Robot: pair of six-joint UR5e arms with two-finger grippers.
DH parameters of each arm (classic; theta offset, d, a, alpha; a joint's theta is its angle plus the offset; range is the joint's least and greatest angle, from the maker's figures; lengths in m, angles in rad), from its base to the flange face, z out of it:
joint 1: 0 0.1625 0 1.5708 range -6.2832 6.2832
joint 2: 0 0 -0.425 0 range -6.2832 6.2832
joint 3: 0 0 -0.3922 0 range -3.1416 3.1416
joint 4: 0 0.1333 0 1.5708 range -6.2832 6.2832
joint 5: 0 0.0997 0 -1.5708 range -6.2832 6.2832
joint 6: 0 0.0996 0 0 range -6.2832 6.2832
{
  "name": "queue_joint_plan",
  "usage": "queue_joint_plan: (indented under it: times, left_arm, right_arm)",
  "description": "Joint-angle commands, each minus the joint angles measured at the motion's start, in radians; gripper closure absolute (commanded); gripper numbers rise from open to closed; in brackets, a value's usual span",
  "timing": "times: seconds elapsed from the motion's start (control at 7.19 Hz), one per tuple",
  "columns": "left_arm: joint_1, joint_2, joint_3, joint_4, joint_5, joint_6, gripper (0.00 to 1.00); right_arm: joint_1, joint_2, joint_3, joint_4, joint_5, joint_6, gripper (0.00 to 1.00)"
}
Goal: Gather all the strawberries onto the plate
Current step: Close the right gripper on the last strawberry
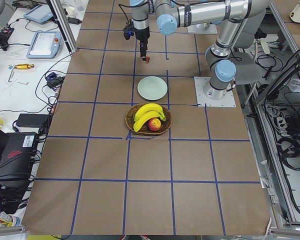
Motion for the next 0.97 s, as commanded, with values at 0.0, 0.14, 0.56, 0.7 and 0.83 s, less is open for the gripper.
queue_joint_plan:
  times: [0.0, 0.14, 0.56, 0.7, 0.83]
  left_arm:
    - [0.0, -0.001, 0.001, 0.0, 0.0, 0.0, 0.0]
    - [0.0, 0.001, 0.001, 0.0, 0.0, 0.001, 0.0]
    - [0.012, 0.004, 0.009, -0.001, 0.003, 0.009, 0.0]
    - [0.017, 0.005, 0.009, -0.001, 0.003, 0.009, 0.0]
    - [0.017, 0.005, 0.007, -0.001, 0.003, 0.009, 0.0]
  right_arm:
    - [0.082, 0.052, -0.082, -0.001, 0.007, 0.07, 1.0]
    - [0.101, 0.078, -0.097, -0.004, 0.007, 0.08, 1.0]
    - [0.121, 0.126, -0.113, -0.03, 0.051, 0.092, 1.0]
    - [0.122, 0.139, -0.113, -0.053, 0.065, 0.1, 1.0]
    - [0.13, 0.143, -0.113, -0.053, 0.065, 0.1, 1.0]
